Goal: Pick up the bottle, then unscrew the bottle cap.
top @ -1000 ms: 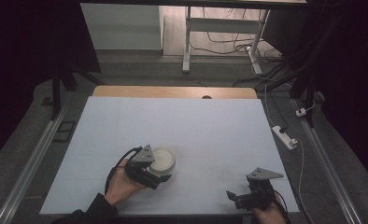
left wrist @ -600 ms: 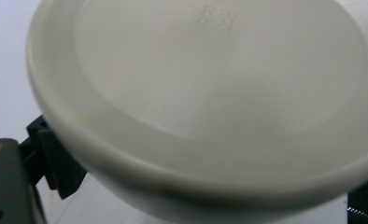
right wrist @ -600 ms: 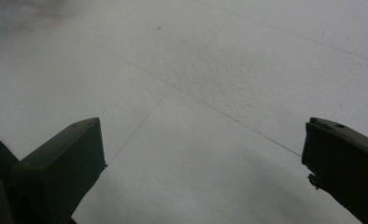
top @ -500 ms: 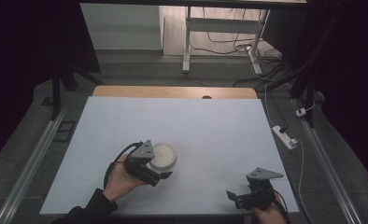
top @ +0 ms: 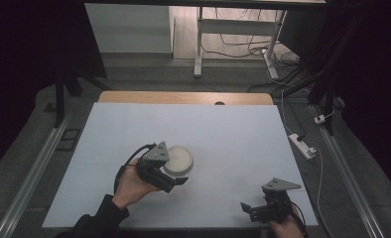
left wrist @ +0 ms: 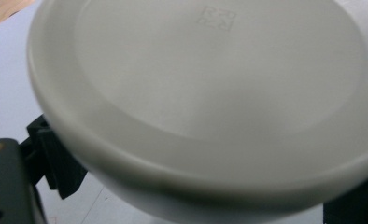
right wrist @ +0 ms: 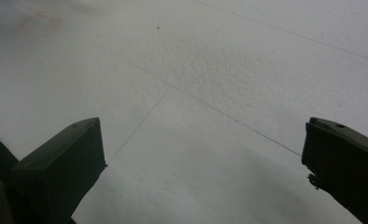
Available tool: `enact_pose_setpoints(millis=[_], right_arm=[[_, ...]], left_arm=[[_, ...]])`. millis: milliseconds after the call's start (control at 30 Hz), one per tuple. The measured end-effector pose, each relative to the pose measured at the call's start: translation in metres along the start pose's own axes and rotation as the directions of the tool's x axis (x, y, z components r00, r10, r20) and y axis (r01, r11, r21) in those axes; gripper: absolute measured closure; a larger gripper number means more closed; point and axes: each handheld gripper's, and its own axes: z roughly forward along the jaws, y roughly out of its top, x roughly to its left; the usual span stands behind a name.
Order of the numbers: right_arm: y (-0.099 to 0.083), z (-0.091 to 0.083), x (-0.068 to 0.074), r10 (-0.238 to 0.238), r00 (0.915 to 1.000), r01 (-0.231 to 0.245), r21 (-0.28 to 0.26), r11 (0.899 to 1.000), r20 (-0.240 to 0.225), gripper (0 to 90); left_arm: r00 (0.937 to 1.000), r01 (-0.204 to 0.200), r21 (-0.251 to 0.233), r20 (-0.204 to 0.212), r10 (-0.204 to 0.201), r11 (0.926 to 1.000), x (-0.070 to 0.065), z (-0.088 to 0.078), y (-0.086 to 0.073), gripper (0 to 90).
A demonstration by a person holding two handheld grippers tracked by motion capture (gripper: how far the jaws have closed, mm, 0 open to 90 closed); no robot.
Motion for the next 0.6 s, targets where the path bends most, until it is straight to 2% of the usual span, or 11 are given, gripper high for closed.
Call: enact_pose_setpoints(millis=[367, 600], right_arm=[[-0.0006, -0.0011, -0.0002, -0.001, 1.0000, 0.001, -0.007, 1.000, 0.000, 0.0], [-0.0007, -0.0039, 0.0004, -0.012, 0.9999, 0.012, -0.035, 0.999, -0.008, 0.0]], left_arm=[[1.0000, -0.005, 0.028, 0.002, 0.005, 0.9996, -0.0036, 0.0061, -0.0016, 7.2], [1.0000, -0.003, 0.022, 0.007, 0.002, 0.9998, -0.0048, 0.0067, -0.0024, 7.3]])
